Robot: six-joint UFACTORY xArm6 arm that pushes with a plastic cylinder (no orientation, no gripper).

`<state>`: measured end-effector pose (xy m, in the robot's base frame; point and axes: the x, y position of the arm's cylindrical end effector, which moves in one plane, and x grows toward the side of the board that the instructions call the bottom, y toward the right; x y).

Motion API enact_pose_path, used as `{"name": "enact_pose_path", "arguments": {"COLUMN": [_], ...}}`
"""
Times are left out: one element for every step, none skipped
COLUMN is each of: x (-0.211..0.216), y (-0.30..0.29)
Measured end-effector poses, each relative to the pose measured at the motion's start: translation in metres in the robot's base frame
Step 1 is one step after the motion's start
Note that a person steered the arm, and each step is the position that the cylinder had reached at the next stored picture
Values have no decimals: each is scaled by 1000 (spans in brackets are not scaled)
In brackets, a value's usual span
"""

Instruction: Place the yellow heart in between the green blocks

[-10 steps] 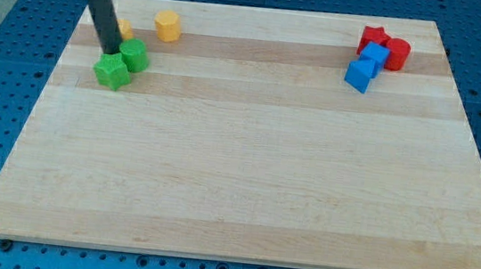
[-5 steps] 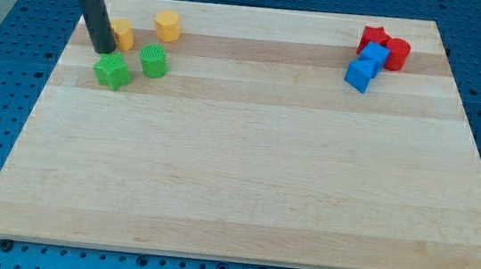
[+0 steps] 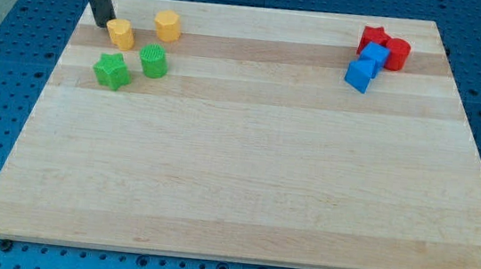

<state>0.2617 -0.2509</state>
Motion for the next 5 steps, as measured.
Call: {"name": "enact_pose_path", "arguments": {"x": [0,22,34,47,47], "y": [0,13,20,40,52]}}
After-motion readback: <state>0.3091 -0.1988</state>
